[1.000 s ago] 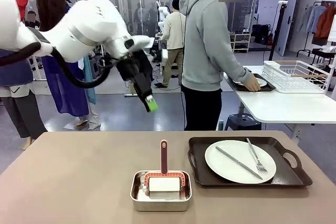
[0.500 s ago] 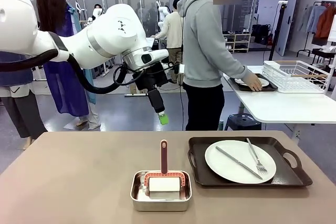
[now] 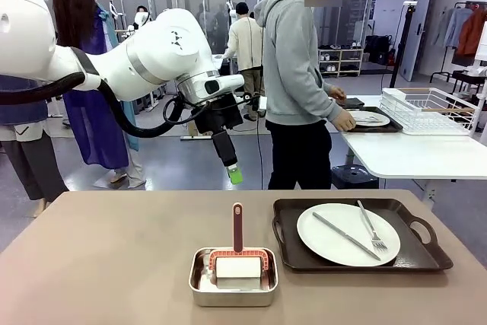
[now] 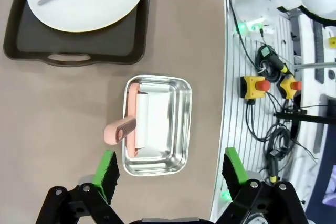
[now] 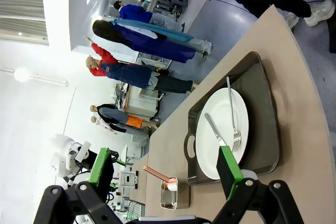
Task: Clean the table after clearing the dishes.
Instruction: When the left (or right) Handle tray is removed, use the left hand (or right hand) to clean the left (or right) side of the table with the Lint Roller.
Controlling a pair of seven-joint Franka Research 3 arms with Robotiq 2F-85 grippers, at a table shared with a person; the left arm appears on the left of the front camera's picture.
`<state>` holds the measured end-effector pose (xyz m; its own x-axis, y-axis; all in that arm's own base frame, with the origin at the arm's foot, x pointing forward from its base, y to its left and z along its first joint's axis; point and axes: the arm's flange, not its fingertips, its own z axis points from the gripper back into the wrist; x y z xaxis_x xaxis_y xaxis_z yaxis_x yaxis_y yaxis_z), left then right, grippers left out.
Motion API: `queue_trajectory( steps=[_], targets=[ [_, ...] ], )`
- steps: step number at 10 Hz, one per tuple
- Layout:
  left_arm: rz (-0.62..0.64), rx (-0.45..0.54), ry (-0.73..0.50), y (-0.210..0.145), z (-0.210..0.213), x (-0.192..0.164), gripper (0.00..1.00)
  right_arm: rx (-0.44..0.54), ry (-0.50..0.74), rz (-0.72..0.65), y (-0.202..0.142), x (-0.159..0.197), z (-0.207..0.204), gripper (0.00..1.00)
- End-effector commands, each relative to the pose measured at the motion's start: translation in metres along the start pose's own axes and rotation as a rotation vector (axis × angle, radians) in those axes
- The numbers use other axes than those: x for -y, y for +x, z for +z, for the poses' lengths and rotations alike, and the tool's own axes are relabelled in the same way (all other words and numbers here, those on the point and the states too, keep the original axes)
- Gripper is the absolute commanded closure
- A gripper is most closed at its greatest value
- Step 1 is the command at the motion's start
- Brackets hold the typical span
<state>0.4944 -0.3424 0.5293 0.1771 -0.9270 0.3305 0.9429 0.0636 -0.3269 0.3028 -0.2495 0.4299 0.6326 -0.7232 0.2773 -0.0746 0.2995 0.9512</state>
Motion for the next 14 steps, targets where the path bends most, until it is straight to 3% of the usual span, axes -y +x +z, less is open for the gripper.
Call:
queue_trajectory(
  steps=[1,2,4,14],
  targets=[
    [0.078,-0.073,0.222,-0.002,-0.003,-0.008,0.00,-0.003,0.004,0.007,-0.001,-0.003,0.000,0.00],
    [0.014,-0.077,0.307,0.007,-0.010,-0.012,0.00,-0.003,0.004,0.007,-0.001,-0.003,0.000,0.00],
    [-0.039,-0.110,0.358,0.015,-0.020,-0.022,0.00,-0.003,0.004,0.007,-0.001,-0.003,0.000,0.00],
    [-0.138,-0.270,0.191,0.009,-0.092,-0.039,0.00,-0.003,0.004,0.007,-0.001,-0.003,0.000,0.00]
  ],
)
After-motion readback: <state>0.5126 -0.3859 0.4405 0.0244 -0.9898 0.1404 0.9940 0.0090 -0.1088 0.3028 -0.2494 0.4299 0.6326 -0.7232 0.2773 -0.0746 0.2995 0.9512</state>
